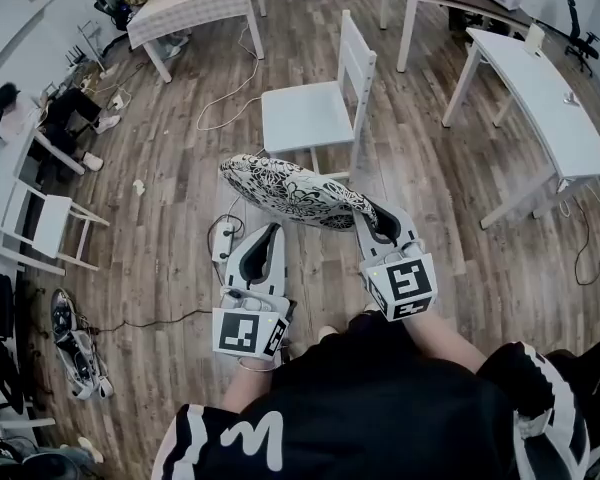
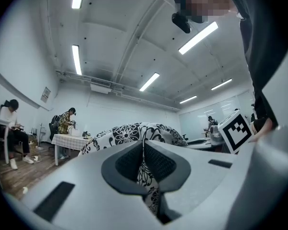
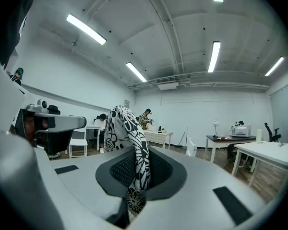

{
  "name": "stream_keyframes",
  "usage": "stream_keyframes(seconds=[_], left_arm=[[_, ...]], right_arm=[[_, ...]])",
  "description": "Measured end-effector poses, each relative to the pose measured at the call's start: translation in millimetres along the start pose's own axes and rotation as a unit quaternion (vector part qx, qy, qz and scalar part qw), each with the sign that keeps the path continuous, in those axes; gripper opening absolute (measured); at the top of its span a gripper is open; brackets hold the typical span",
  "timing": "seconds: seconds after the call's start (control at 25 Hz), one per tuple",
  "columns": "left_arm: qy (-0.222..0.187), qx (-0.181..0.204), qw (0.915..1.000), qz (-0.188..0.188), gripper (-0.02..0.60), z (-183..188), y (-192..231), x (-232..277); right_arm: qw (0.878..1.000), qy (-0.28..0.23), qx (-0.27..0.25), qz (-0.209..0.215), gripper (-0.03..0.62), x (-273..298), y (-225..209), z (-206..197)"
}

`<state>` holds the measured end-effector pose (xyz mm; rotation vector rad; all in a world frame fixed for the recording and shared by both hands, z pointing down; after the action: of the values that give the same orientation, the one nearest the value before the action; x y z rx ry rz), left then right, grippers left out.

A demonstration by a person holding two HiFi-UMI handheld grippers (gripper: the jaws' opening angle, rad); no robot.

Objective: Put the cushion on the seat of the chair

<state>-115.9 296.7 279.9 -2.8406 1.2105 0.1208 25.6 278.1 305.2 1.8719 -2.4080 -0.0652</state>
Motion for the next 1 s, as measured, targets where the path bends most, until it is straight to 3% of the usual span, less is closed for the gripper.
stream_keyframes(seconds=[1.0], left_arm=[[-0.001, -0.021, 0.9997, -0.014, 0.014, -10, 0, -6]], right_arm=[[1.0, 0.011, 0.013, -0.01, 0.037, -7, 9, -13]])
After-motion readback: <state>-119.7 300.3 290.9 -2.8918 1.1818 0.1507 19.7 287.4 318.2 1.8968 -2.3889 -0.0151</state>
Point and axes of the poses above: the fingertips, and each gripper's own axes: x forward along the fingers, y to its left, z out of its top, the point moved 1 cm from there along -x, backward along the fingers, and after that the axes turned 4 degrees about -z, right-handed, at the moved point
